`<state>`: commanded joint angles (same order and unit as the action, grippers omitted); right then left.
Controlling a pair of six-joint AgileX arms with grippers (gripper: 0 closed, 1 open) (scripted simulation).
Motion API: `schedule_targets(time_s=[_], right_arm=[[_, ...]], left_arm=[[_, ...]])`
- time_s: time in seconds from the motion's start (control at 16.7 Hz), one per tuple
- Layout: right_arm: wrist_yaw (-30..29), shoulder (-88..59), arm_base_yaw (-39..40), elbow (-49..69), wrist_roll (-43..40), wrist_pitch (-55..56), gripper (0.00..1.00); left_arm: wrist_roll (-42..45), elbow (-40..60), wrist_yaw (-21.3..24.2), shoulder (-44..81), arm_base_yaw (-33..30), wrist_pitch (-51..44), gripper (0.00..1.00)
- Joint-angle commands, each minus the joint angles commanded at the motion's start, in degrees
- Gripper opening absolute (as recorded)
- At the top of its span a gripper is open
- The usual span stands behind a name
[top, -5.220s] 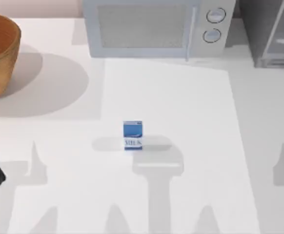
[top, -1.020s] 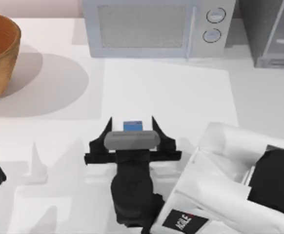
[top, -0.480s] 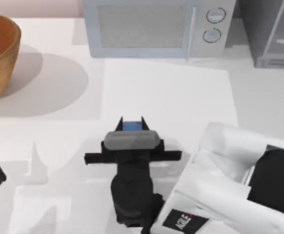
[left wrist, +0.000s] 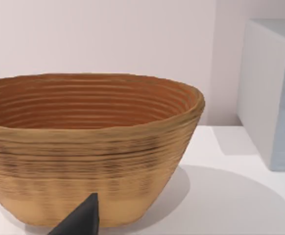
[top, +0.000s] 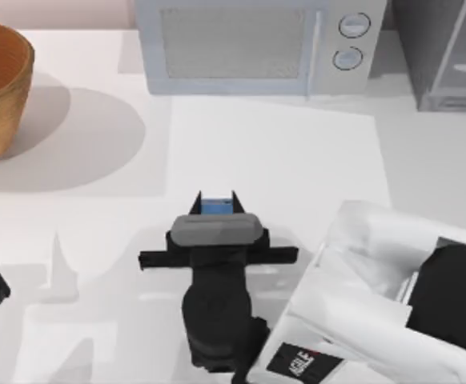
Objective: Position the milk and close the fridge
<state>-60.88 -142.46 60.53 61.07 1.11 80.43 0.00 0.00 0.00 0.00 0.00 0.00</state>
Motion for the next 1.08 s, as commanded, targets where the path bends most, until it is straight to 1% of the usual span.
schedule_targets(time_s=[0.6,0.84,0.96,1.08], right_arm=[[0.0,6.3,0.2,-1.6,0.2,-4.8,0.0],[0.2,6.2,0.0,-1.5,0.3,-4.7,0.0],[2.0,8.0,-1.8,-2.8,0.4,-5.1,0.0],[6.2,11.6,-6.0,-5.6,0.5,-5.9,0.0]], left_arm=[[0.0,0.0,0.0,0.0,0.0,0.0,1.0],[0.0,0.0,0.0,0.0,0.0,0.0,1.0],[0.0,0.0,0.0,0.0,0.0,0.0,1.0],[0.0,0.0,0.0,0.0,0.0,0.0,1.0]])
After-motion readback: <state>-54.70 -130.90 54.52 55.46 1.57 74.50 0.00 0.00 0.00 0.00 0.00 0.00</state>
